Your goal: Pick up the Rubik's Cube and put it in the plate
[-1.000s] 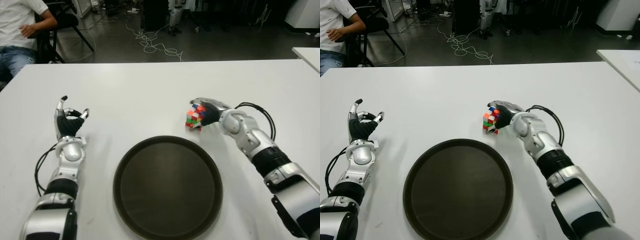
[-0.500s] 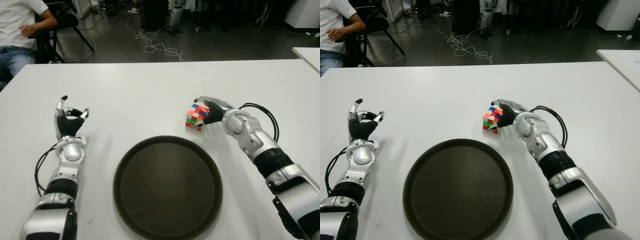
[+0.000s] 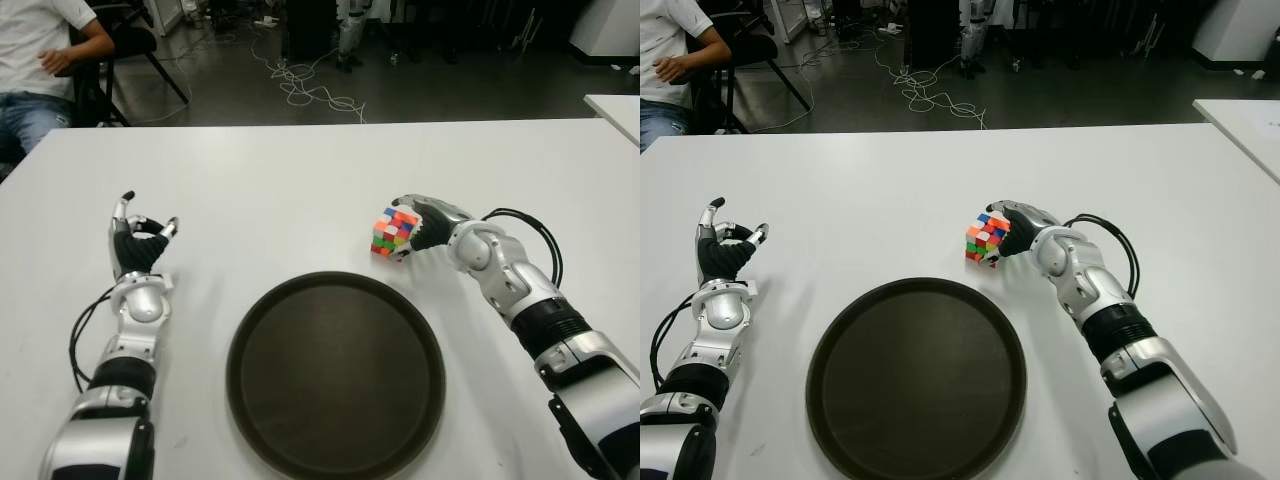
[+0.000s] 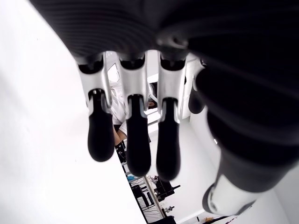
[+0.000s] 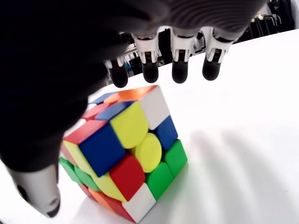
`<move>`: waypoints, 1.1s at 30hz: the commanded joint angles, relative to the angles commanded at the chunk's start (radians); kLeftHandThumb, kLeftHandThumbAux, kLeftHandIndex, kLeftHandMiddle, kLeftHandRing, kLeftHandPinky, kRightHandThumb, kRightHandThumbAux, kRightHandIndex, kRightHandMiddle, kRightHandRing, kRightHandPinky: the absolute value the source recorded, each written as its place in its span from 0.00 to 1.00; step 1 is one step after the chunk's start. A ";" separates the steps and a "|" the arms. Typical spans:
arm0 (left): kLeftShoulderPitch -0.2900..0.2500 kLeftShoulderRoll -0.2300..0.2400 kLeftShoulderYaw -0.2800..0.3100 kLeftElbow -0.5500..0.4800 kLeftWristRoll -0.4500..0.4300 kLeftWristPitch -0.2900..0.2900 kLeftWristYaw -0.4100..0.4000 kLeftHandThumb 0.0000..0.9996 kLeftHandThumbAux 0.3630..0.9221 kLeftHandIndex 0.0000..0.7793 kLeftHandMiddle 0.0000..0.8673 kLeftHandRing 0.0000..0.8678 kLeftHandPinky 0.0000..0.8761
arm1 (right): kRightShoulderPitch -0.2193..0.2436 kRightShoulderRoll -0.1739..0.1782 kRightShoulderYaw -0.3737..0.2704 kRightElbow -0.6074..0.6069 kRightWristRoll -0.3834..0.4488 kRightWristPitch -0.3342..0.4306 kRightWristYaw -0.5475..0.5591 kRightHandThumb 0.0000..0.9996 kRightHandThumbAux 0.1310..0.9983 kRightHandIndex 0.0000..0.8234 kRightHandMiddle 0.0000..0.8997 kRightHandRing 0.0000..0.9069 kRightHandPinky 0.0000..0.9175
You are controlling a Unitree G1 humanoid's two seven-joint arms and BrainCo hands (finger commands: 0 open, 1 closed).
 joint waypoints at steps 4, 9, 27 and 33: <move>0.001 0.000 0.000 0.000 0.001 -0.005 0.001 0.32 0.76 0.18 0.66 0.75 0.75 | 0.001 -0.001 0.000 -0.002 0.004 -0.003 0.003 0.00 0.64 0.07 0.10 0.08 0.07; -0.001 0.000 0.000 0.004 0.003 -0.006 0.007 0.32 0.75 0.18 0.59 0.69 0.71 | 0.002 -0.005 0.003 -0.001 0.004 -0.012 0.007 0.00 0.67 0.06 0.10 0.07 0.07; -0.003 0.000 0.001 0.010 0.001 -0.004 0.003 0.30 0.75 0.18 0.61 0.70 0.74 | -0.008 -0.009 0.018 0.016 -0.011 -0.026 0.003 0.00 0.66 0.04 0.08 0.06 0.04; -0.004 0.000 0.002 0.011 0.000 -0.003 0.004 0.31 0.74 0.17 0.69 0.78 0.81 | -0.021 -0.004 0.018 0.041 -0.003 -0.038 0.009 0.00 0.67 0.04 0.08 0.06 0.03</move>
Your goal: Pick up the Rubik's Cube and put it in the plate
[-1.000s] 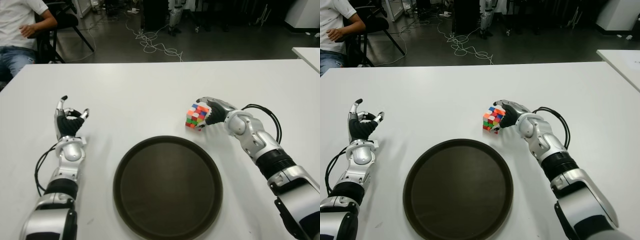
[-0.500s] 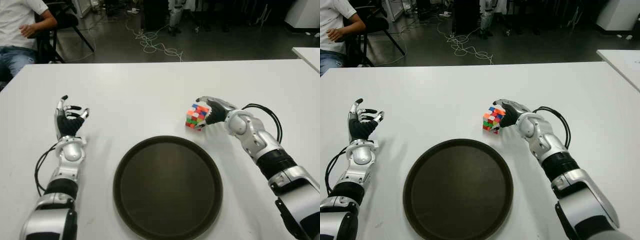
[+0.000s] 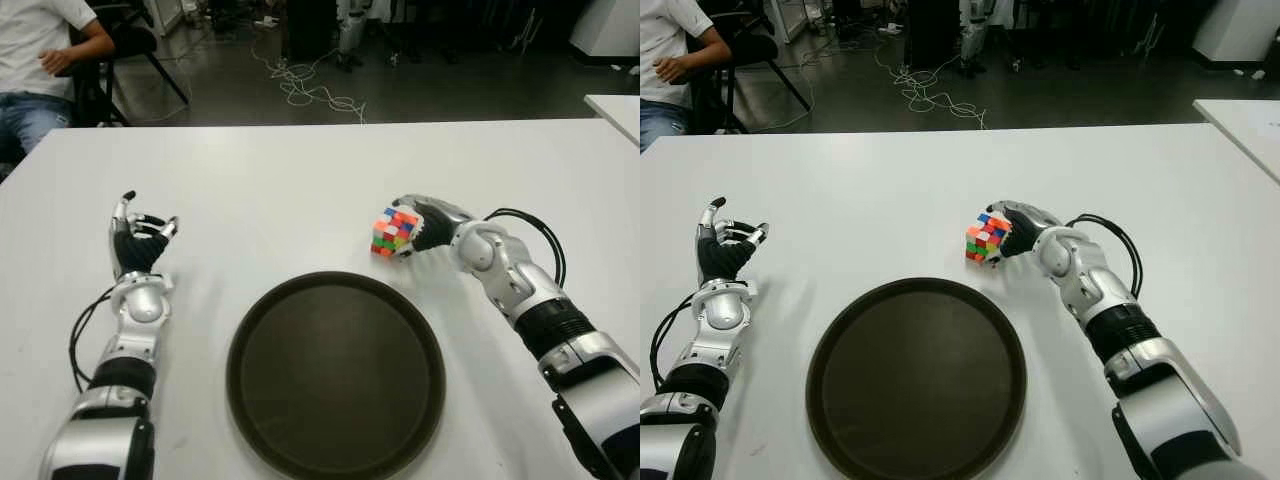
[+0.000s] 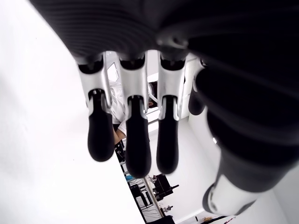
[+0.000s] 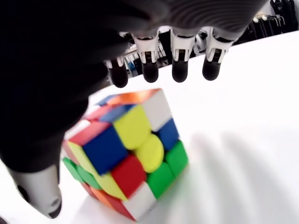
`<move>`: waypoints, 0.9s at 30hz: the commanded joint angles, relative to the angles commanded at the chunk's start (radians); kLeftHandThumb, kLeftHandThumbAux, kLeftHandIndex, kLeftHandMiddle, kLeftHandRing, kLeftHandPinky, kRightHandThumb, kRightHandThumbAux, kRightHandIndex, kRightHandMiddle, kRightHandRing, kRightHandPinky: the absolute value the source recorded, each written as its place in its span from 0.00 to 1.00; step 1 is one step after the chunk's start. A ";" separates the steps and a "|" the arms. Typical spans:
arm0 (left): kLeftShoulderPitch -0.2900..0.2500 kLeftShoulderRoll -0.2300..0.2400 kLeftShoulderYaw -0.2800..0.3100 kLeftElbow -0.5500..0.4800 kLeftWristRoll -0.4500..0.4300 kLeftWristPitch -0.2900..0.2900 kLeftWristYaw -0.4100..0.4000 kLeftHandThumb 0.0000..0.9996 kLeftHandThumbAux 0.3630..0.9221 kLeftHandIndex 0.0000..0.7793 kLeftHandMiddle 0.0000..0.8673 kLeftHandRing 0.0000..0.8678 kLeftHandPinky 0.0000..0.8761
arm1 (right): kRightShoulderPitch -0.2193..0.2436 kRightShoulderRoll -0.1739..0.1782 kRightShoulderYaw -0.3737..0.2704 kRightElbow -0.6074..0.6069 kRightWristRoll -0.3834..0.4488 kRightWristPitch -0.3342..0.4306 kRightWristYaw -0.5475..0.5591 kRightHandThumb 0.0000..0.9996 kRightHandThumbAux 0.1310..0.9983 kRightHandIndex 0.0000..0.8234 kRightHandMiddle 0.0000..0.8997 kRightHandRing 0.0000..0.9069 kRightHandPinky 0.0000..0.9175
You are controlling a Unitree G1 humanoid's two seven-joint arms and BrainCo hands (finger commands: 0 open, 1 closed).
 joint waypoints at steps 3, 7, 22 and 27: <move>0.000 0.001 0.000 0.000 0.001 0.000 0.000 0.32 0.74 0.17 0.73 0.81 0.83 | -0.008 -0.001 0.011 0.003 -0.013 -0.006 0.000 0.00 0.67 0.04 0.09 0.06 0.04; 0.000 0.002 -0.001 0.000 0.004 0.001 0.002 0.31 0.75 0.17 0.70 0.79 0.79 | -0.017 -0.004 0.022 0.002 -0.028 -0.006 -0.003 0.00 0.67 0.03 0.08 0.06 0.03; 0.004 0.002 -0.005 -0.012 0.010 0.011 0.003 0.28 0.76 0.16 0.62 0.73 0.75 | -0.058 0.012 0.035 0.047 -0.060 -0.003 -0.017 0.00 0.65 0.01 0.07 0.05 0.02; 0.004 0.001 -0.007 -0.016 0.013 0.021 0.010 0.27 0.75 0.17 0.64 0.74 0.73 | -0.077 0.020 0.040 0.075 -0.067 -0.007 -0.026 0.00 0.64 0.01 0.06 0.04 0.01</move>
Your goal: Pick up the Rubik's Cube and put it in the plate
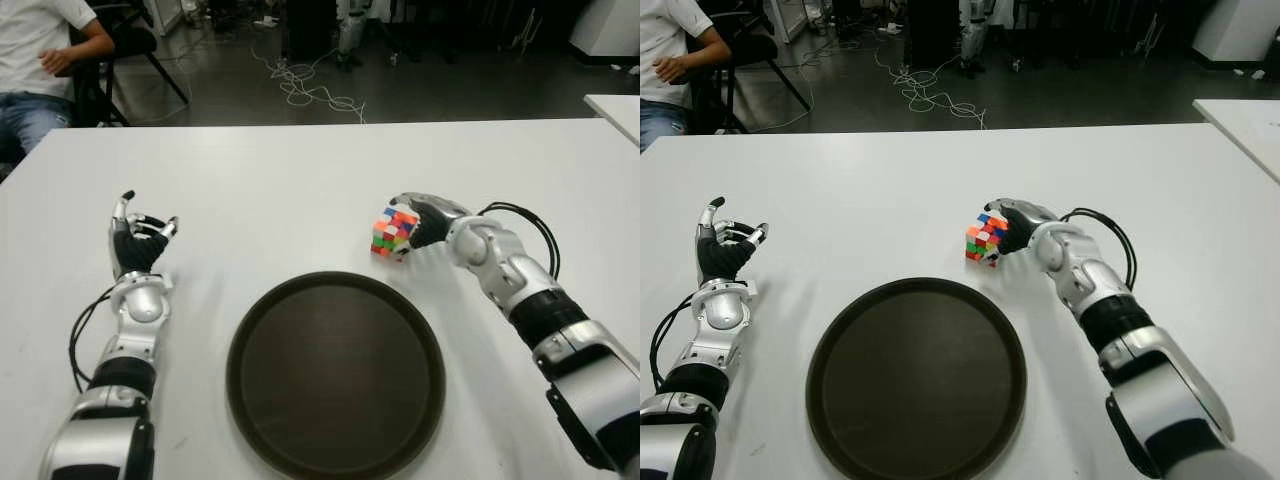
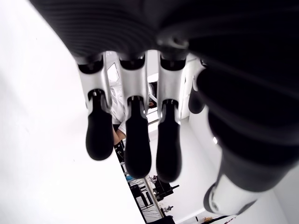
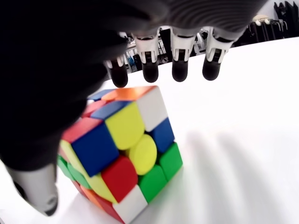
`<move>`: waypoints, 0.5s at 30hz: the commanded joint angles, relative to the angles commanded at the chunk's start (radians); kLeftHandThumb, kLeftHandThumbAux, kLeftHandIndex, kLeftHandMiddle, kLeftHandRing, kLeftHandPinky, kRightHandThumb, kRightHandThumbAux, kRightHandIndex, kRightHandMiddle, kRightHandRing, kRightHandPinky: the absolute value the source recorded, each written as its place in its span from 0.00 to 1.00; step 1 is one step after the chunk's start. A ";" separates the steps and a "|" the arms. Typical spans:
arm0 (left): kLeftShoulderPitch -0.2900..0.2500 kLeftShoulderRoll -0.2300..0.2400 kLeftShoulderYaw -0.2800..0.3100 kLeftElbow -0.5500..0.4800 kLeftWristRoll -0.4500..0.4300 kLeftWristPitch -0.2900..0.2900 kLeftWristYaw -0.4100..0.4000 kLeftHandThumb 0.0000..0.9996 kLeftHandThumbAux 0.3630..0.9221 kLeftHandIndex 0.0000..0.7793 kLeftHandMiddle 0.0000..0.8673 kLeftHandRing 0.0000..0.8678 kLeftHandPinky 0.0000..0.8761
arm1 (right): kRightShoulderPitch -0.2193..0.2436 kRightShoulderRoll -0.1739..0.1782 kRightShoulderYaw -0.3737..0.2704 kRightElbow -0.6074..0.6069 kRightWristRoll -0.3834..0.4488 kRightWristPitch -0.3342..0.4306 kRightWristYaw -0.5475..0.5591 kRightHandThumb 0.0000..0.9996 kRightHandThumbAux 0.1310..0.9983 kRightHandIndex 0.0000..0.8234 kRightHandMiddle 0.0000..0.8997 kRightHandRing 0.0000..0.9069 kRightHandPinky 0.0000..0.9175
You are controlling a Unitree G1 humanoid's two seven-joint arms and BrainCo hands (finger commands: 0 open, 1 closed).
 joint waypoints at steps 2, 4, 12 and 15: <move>-0.001 0.000 0.000 0.000 0.000 0.004 0.002 0.27 0.75 0.17 0.62 0.72 0.72 | -0.009 0.004 0.002 0.016 -0.002 -0.002 -0.007 0.00 0.64 0.01 0.06 0.05 0.02; -0.001 -0.001 0.000 0.000 -0.001 0.006 0.002 0.27 0.75 0.18 0.65 0.74 0.76 | -0.017 0.007 0.004 0.030 -0.004 -0.005 -0.016 0.00 0.64 0.02 0.07 0.05 0.02; 0.000 -0.002 0.001 -0.002 -0.002 0.002 0.001 0.26 0.77 0.18 0.62 0.71 0.73 | -0.048 0.025 0.002 0.089 0.000 -0.024 -0.052 0.00 0.65 0.04 0.09 0.07 0.05; 0.001 -0.003 0.002 -0.004 -0.005 0.000 -0.002 0.28 0.76 0.17 0.65 0.75 0.77 | -0.054 0.029 -0.002 0.105 0.004 -0.032 -0.061 0.00 0.66 0.04 0.10 0.08 0.07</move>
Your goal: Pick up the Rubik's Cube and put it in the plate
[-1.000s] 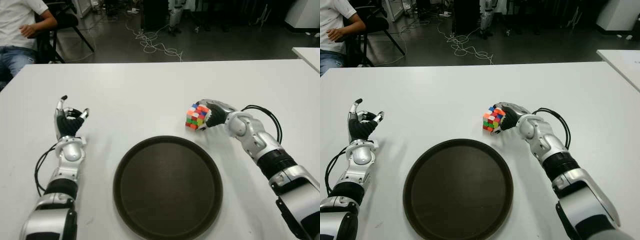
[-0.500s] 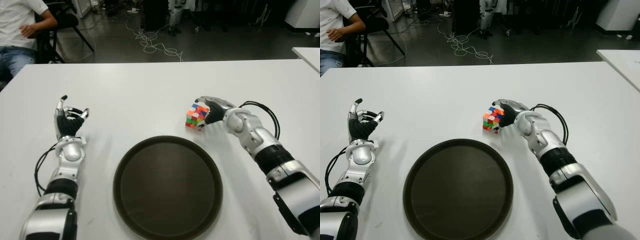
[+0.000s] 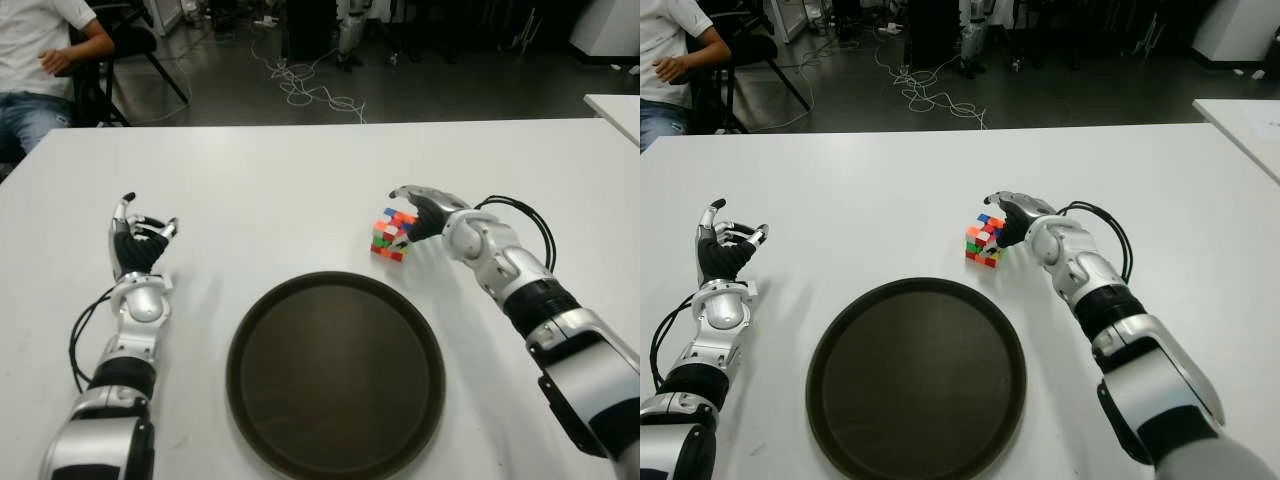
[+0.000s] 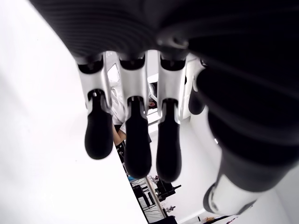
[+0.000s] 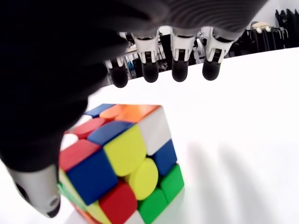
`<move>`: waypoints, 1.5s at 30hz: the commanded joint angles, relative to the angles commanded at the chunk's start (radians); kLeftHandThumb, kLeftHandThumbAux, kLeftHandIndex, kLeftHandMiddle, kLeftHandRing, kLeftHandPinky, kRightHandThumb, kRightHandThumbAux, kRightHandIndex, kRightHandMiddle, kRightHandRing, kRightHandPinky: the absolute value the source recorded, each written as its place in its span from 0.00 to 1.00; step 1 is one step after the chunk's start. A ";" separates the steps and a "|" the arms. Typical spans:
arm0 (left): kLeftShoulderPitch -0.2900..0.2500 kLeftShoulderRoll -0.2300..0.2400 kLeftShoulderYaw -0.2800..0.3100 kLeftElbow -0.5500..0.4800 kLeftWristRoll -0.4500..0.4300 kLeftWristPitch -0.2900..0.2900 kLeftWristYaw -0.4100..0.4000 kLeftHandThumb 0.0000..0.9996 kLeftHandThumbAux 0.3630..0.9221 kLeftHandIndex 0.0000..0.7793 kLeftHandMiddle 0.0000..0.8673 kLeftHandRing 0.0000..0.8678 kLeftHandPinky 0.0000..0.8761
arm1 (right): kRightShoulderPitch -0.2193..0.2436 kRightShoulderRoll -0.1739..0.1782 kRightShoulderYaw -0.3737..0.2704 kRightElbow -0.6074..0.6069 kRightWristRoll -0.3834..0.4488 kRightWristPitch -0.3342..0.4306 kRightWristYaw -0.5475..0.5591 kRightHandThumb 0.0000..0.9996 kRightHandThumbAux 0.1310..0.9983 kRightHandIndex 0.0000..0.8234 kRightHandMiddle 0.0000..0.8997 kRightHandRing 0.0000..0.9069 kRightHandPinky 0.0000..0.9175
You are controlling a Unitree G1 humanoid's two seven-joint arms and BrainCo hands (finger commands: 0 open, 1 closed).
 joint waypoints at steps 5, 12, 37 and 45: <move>0.003 -0.001 0.001 -0.005 0.000 -0.004 0.003 0.29 0.76 0.17 0.59 0.70 0.72 | -0.015 0.009 -0.005 0.024 0.007 -0.010 -0.010 0.00 0.64 0.04 0.09 0.09 0.08; 0.001 -0.002 0.003 0.000 -0.005 -0.007 -0.001 0.31 0.75 0.17 0.62 0.71 0.73 | -0.022 0.023 -0.022 0.039 0.032 -0.015 -0.023 0.00 0.61 0.05 0.09 0.08 0.07; 0.004 -0.001 -0.003 -0.009 0.004 0.000 0.007 0.28 0.75 0.17 0.40 0.48 0.53 | -0.066 0.040 0.016 0.126 0.014 -0.027 -0.008 0.00 0.65 0.01 0.06 0.04 0.04; 0.003 -0.003 -0.001 -0.004 0.001 -0.006 0.009 0.31 0.76 0.18 0.39 0.47 0.53 | -0.063 0.053 0.022 0.154 0.015 -0.037 -0.016 0.00 0.67 0.04 0.09 0.07 0.04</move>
